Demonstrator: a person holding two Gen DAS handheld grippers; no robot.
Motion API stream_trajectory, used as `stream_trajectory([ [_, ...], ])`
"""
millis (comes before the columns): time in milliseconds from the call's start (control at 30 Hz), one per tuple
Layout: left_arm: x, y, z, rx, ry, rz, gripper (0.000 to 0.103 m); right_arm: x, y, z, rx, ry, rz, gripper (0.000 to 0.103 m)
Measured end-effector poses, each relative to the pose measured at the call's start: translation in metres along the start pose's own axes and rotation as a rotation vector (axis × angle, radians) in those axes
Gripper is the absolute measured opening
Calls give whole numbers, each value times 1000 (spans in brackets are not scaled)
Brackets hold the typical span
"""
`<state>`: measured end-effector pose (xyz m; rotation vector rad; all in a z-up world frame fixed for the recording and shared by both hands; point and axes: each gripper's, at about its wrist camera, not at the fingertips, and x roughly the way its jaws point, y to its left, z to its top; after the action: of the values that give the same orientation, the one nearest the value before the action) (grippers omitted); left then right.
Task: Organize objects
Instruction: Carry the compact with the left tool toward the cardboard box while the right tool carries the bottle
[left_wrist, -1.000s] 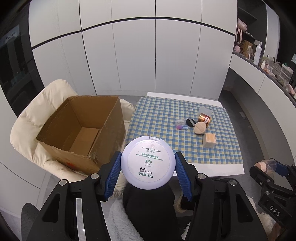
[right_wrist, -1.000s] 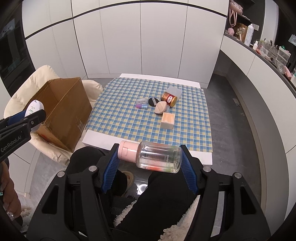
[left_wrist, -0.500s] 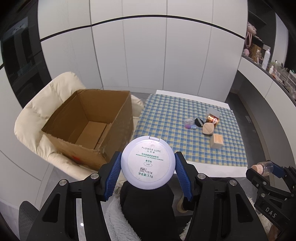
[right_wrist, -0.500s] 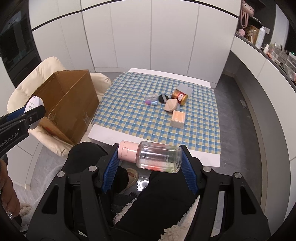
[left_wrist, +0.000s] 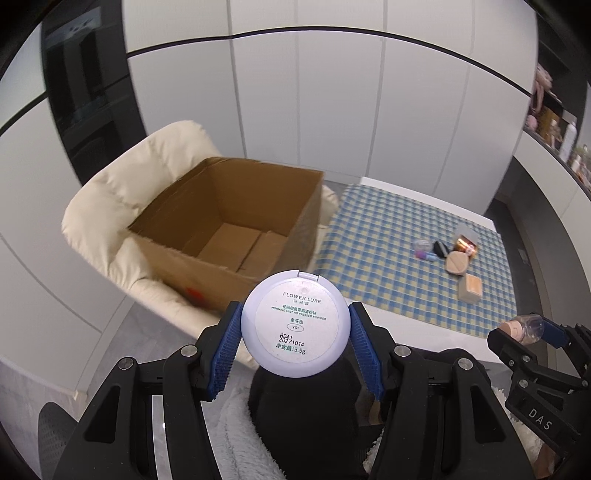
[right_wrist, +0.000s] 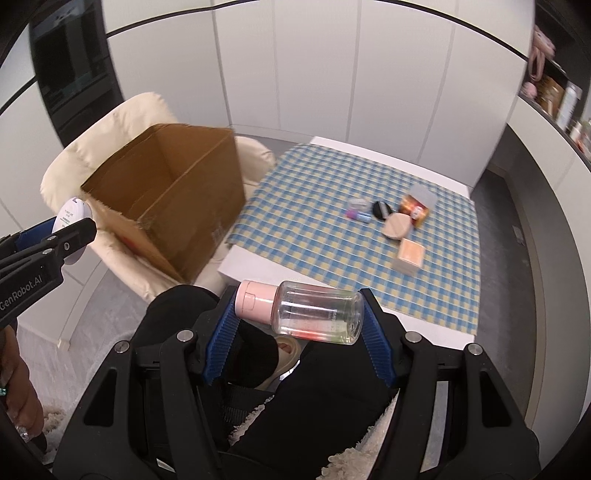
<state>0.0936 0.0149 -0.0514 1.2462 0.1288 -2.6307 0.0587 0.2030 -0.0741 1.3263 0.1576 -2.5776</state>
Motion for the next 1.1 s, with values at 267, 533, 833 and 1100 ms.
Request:
stream_trajectory([
  [267, 4, 39, -1, -78, 0, 81, 58, 11, 58, 19, -124, -6, 81, 66],
  [533, 10, 62, 6, -124, -14, 120, 58, 10, 94, 37, -213, -37, 113, 66],
  [833, 22, 74, 10, -148, 0, 136, 58, 26, 103, 52, -220, -29, 125, 66],
  [1100, 40, 71, 18, -150, 16, 122, 58, 42, 111, 61, -233, -6, 117, 66],
])
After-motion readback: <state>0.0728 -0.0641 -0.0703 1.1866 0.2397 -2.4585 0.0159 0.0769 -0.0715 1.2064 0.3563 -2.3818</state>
